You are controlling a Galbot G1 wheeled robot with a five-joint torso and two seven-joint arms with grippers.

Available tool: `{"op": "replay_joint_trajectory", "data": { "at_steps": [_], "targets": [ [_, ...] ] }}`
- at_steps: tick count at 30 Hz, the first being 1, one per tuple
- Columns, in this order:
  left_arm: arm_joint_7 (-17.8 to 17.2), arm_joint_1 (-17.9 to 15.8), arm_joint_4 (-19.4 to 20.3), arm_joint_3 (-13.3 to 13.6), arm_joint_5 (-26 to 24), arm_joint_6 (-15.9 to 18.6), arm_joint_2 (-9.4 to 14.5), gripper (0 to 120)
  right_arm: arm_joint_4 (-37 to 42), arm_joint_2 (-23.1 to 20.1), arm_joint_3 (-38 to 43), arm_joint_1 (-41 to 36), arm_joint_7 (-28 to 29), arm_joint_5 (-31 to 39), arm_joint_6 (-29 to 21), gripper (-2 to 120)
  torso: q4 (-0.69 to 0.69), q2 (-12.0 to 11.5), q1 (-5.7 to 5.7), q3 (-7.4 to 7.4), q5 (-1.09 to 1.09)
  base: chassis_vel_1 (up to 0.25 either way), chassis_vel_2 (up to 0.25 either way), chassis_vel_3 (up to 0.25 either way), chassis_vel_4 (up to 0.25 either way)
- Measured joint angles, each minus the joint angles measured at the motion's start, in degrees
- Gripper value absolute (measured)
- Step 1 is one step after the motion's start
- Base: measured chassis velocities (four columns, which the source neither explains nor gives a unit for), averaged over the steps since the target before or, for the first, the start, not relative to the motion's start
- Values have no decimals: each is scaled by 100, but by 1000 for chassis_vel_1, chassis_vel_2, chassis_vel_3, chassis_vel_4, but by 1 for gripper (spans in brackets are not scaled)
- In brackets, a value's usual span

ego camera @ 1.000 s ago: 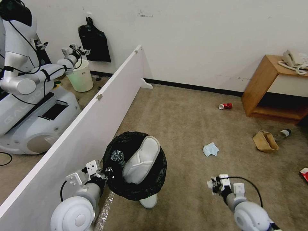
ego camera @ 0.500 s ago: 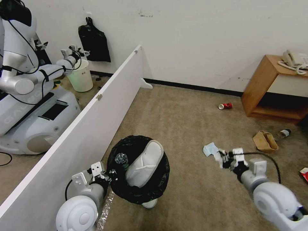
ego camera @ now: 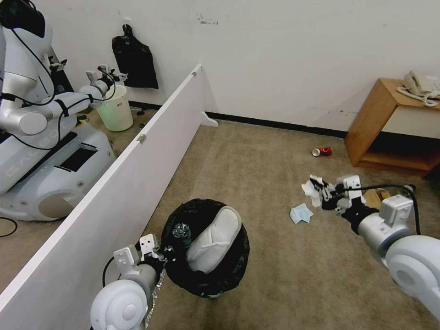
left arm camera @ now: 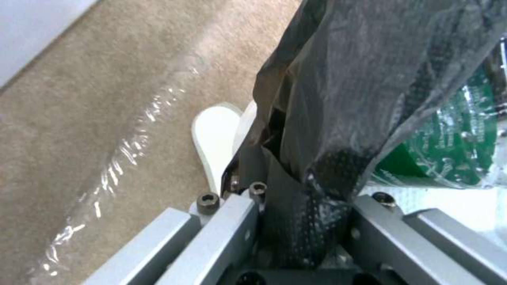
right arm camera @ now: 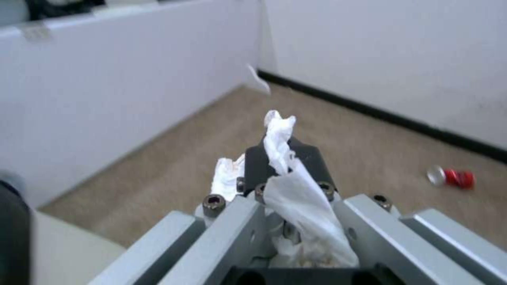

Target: Pick up the trash bin, then pick up the garbage from the floor and place it into the trash bin.

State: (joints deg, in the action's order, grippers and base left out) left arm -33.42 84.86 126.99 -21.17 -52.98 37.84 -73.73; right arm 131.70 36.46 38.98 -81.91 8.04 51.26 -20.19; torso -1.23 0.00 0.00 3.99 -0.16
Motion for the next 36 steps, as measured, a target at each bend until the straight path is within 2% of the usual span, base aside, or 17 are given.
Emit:
{"op": "replay_joint_trajectory", "data": {
  "at_steps": [3, 12, 16, 22, 36],
  "targets": [
    [-10, -52, -18, 136, 28, 21, 22, 0, 186, -135, 3, 162, -215, 190, 211, 0, 0, 0, 0, 0, 0, 0, 0, 0, 0],
    [-48, -157, -46, 319, 28, 66, 18, 0, 404, -290, -65, 393, -698, 420, 501, 0, 0, 0, 0, 0, 0, 0, 0, 0, 0],
    [-66, -212, -80, 478, 27, 105, 6, 0, 476, -302, -369, 535, -1036, 424, 736, 0, 0, 0, 0, 0, 0, 0, 0, 0, 0],
    [-75, -298, -83, 579, 0, 131, 77, 0, 491, -291, -840, 740, -1310, 341, 883, 0, 0, 0, 0, 0, 0, 0, 0, 0, 0],
    [-105, -518, -222, 769, -108, 185, 39, 0, 393, -4, -1774, 870, -1875, -1, 1036, 0, 0, 0, 0, 0, 0, 0, 0, 0, 0]
  ]
}}
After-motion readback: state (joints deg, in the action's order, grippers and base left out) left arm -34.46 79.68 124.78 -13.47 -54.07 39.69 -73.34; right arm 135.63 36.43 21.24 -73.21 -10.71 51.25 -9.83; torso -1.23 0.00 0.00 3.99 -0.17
